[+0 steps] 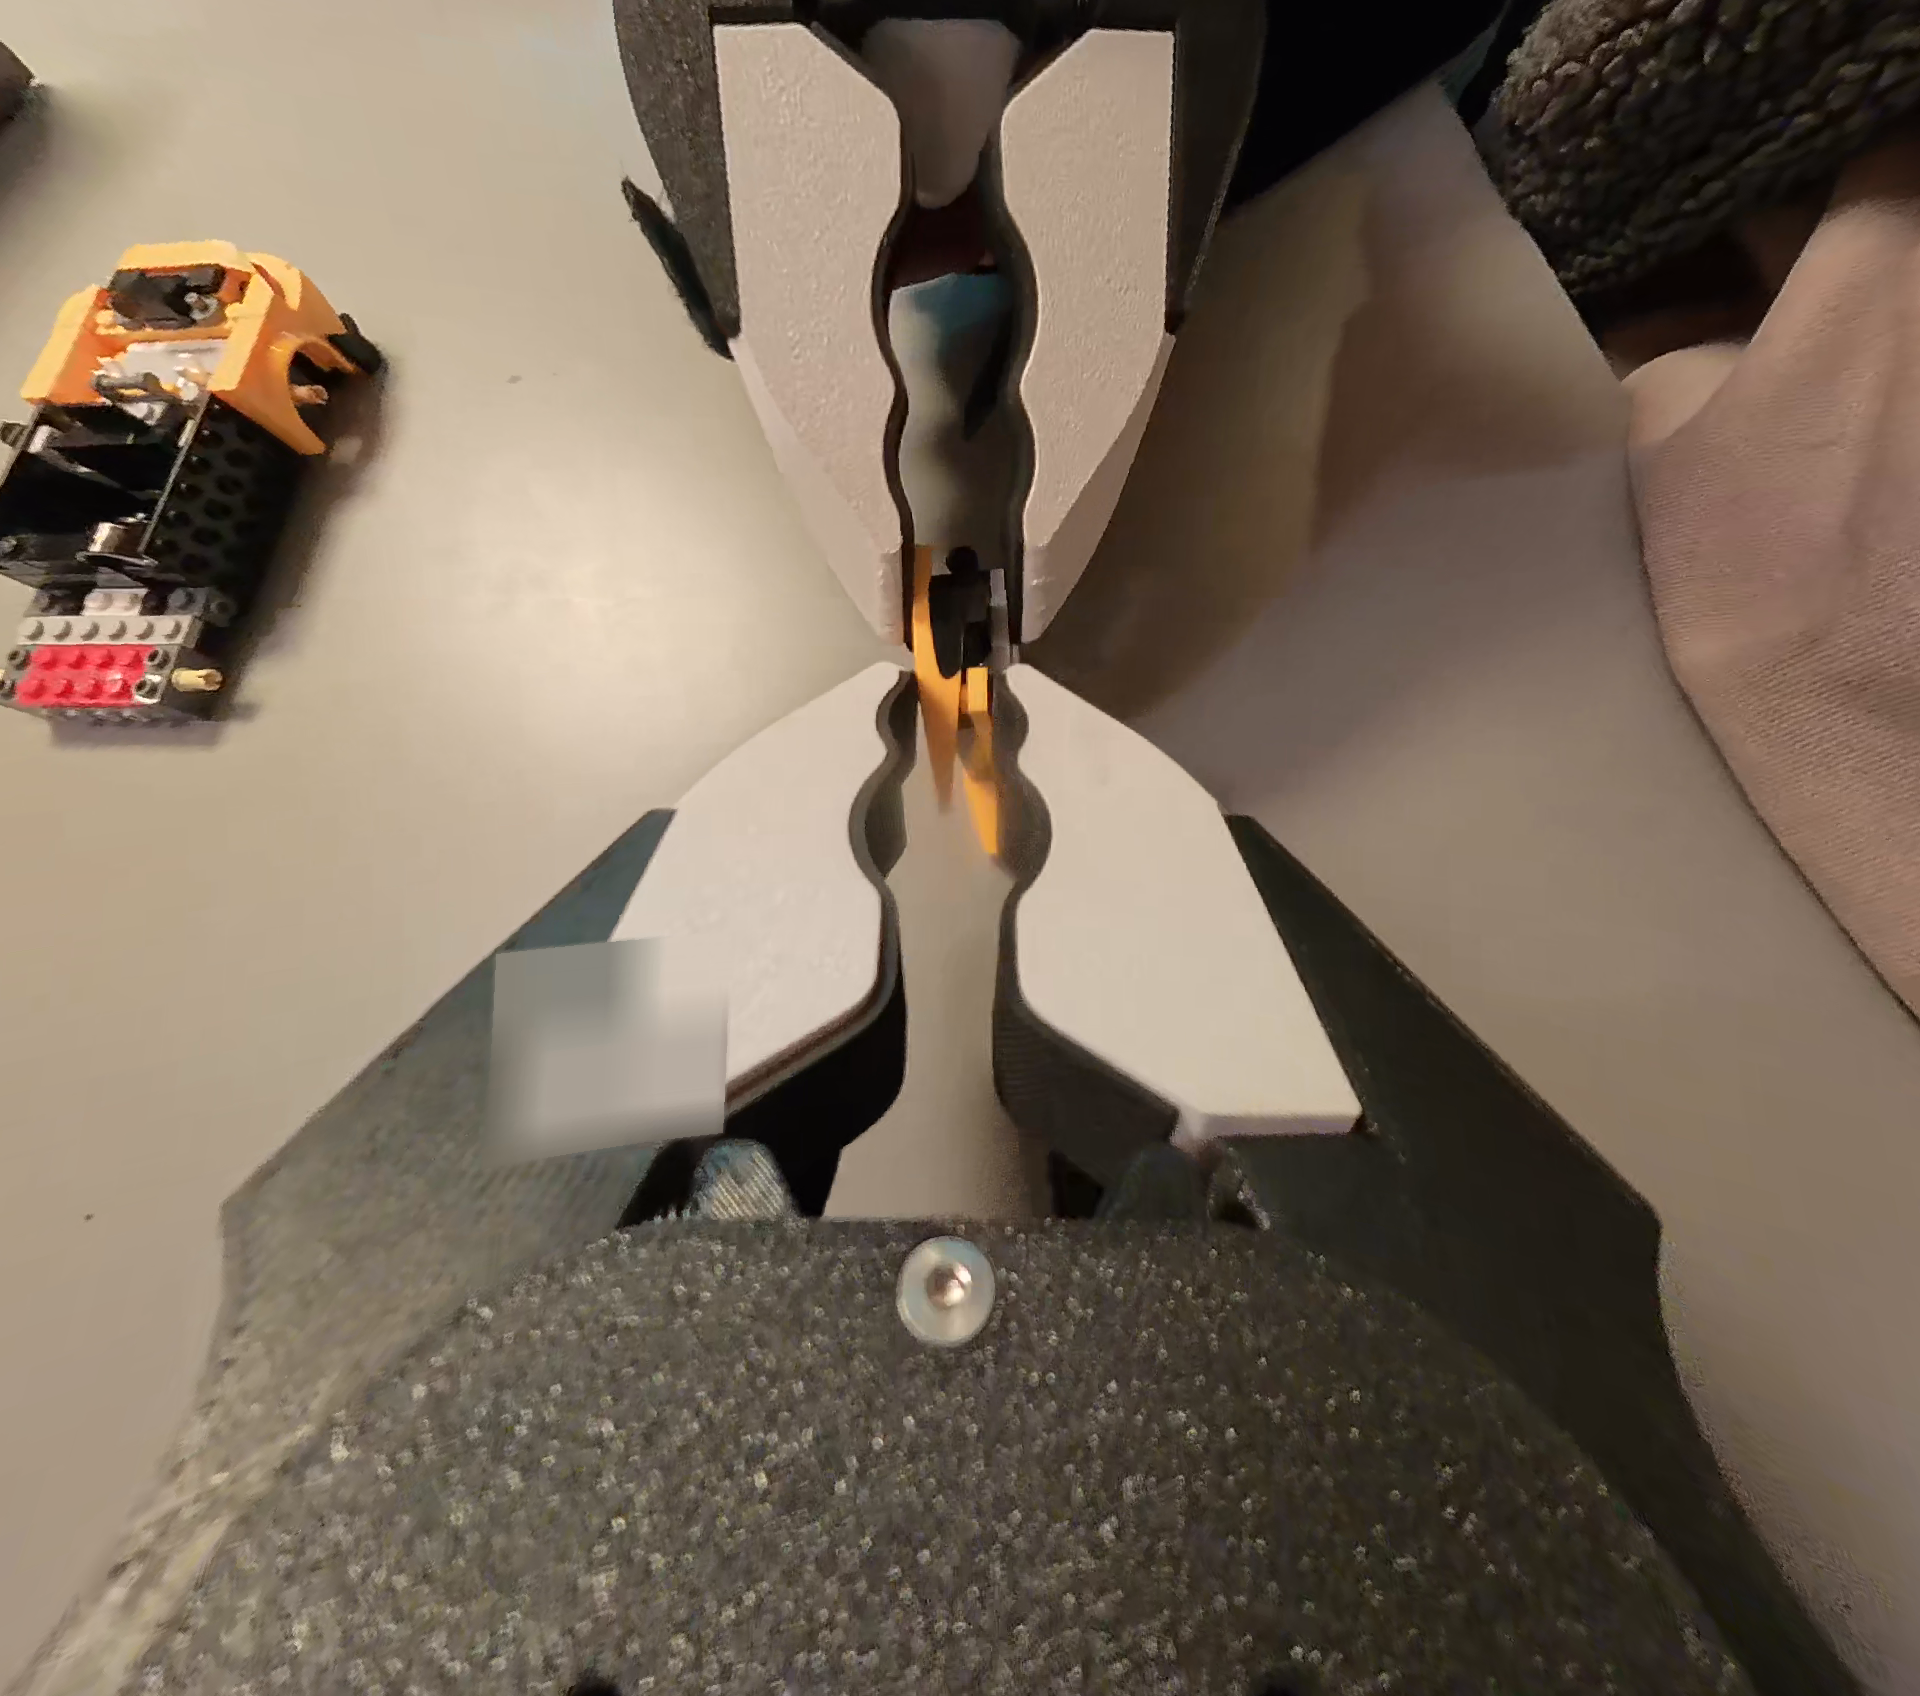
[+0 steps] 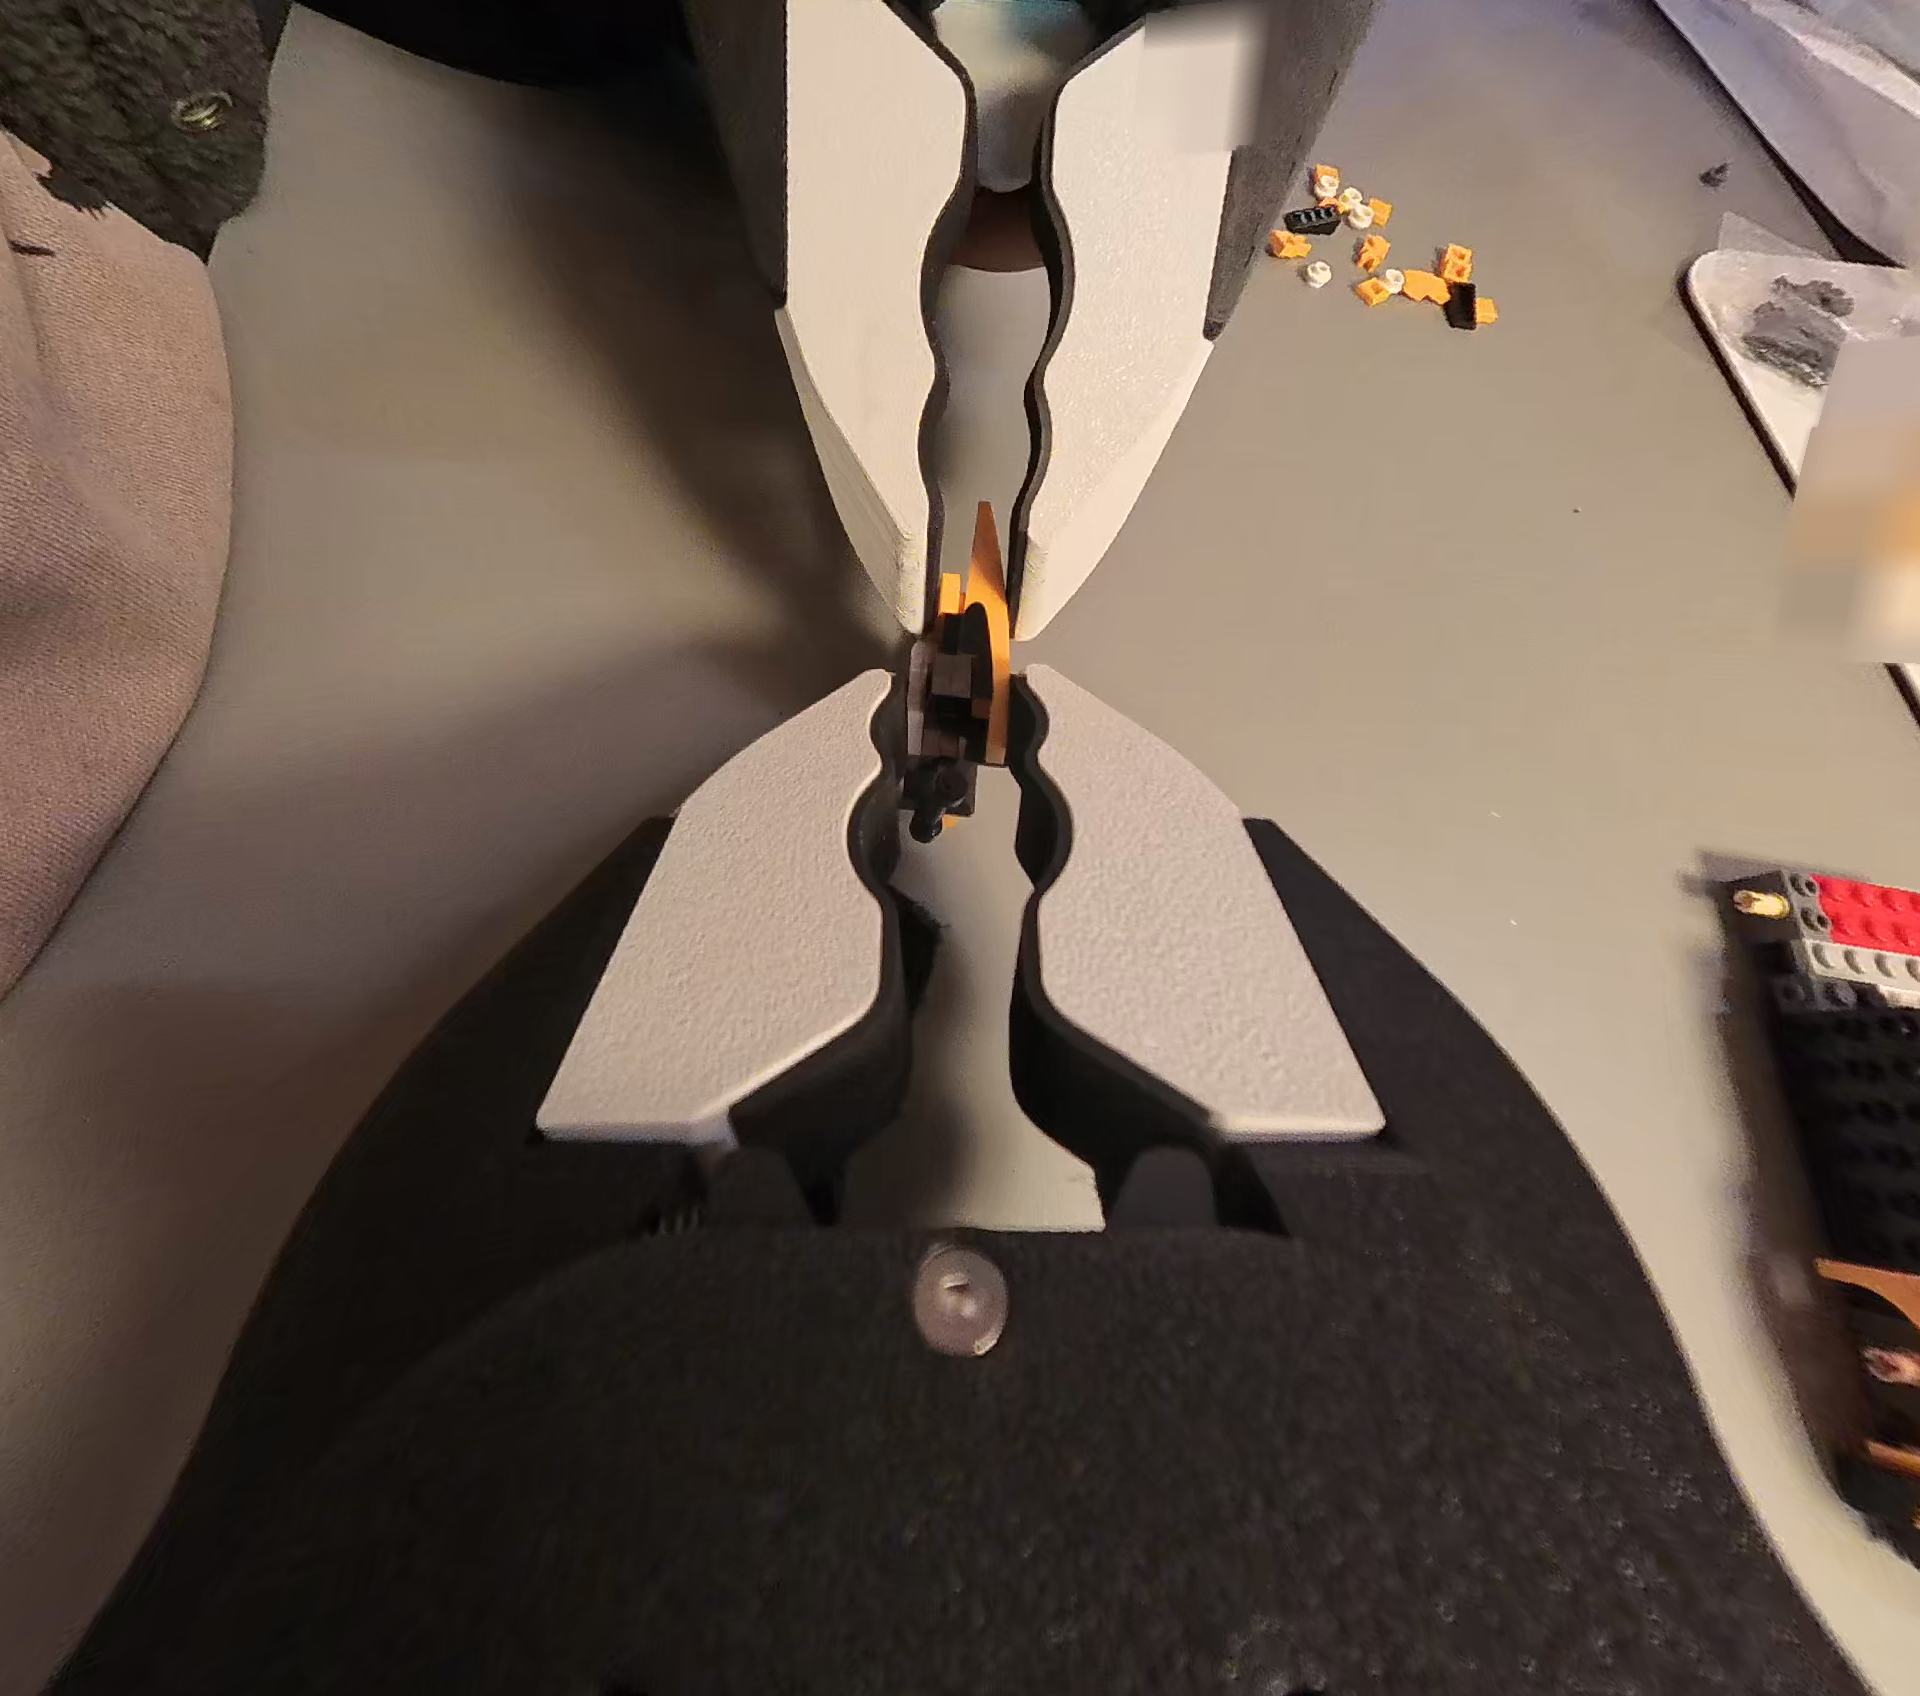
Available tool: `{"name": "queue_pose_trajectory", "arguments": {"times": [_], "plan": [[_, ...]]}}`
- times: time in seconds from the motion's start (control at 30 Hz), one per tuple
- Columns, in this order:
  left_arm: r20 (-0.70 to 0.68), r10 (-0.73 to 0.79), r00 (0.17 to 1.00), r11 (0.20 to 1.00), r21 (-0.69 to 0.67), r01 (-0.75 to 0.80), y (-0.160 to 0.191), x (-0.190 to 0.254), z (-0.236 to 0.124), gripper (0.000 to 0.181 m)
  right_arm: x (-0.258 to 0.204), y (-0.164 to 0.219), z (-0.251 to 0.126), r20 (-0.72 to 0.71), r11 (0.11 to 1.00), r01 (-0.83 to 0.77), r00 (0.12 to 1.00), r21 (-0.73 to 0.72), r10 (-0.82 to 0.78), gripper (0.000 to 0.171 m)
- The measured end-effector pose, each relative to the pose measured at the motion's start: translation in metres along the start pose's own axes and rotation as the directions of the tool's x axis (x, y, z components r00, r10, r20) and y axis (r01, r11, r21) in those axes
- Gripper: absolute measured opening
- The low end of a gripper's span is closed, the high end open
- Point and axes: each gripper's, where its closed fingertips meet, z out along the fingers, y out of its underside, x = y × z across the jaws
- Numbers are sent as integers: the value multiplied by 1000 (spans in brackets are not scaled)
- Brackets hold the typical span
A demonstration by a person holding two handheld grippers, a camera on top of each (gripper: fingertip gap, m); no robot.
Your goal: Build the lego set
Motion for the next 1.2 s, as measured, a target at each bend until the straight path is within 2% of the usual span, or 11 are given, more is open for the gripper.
{"name": "queue_pose_trajectory", "arguments": {"times": [0.87,1.2], "plan": [[-20,-20,1000,999,29,20,0,2,1,12,-2,-1,-3,20,1000,-6,1000,4,6,19],[-32,-43,999,999,32,44,0,2,1,11,0,-3,-4,13,1000,-20,1000,17,20,15]]}}
